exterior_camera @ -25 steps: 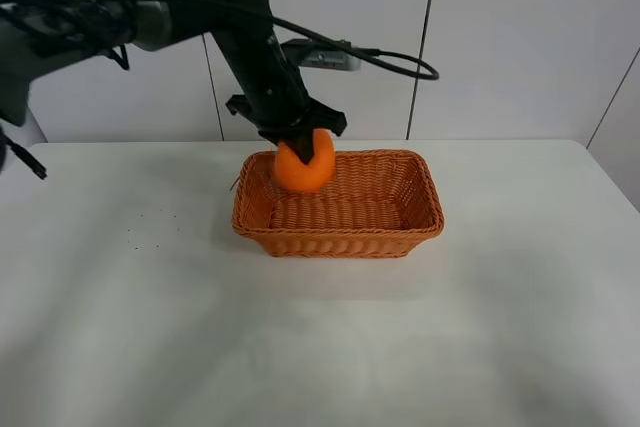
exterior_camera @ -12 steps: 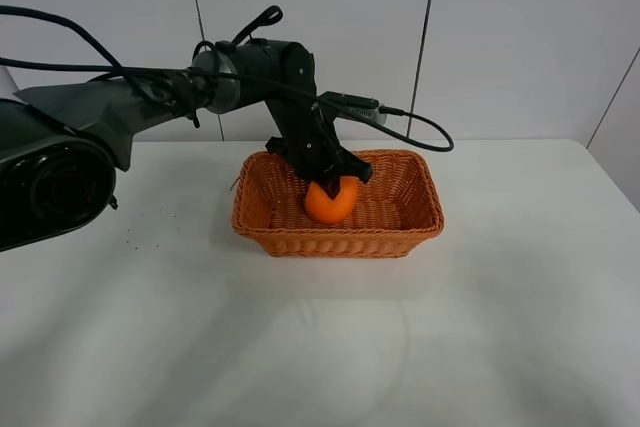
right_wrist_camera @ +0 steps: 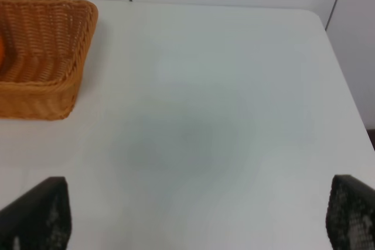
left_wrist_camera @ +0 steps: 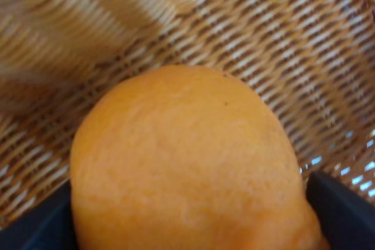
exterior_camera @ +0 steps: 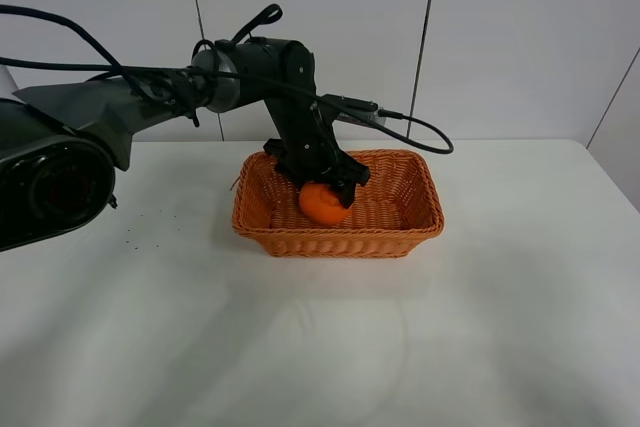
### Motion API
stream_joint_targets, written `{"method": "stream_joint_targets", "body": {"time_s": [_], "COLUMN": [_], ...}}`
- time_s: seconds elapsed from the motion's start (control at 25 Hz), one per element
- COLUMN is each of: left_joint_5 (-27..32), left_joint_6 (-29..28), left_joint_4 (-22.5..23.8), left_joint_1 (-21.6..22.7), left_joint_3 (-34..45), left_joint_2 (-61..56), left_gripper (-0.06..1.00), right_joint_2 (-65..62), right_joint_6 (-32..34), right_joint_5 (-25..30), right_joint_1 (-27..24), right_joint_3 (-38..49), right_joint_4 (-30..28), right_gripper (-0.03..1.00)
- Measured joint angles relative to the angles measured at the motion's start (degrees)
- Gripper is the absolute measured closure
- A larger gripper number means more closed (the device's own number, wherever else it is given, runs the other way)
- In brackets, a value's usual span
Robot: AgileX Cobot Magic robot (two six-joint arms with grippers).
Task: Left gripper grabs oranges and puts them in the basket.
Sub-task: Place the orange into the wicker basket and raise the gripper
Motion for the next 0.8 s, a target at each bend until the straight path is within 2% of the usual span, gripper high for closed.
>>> {"method": "stream_joint_targets", "body": {"time_s": [0.28, 0.56, 0.8], "left_joint_5": [10.35, 11.77, 11.94], "left_joint_6": [0.39, 1.06, 1.65], "left_joint_4": [0.60, 1.46, 1.72], "left_joint_1": [0.00, 0.25, 0.27], "left_joint_3": [-10.13, -12.28, -12.48], "left_joint_2": [0.12, -5.47, -5.80], "left_gripper": [0.10, 0.10, 0.10], "right_joint_2": [0.00, 0.00, 0.00], "right_joint_6": [0.00, 0.00, 0.00], "right_joint_5": [0.00, 0.00, 0.00], "right_joint_1": [0.00, 0.00, 0.00], "right_joint_3": [0.00, 0.00, 0.00], "right_joint_4": [0.00, 0.00, 0.00], "right_gripper": [0.27, 0.27, 0.27]}}
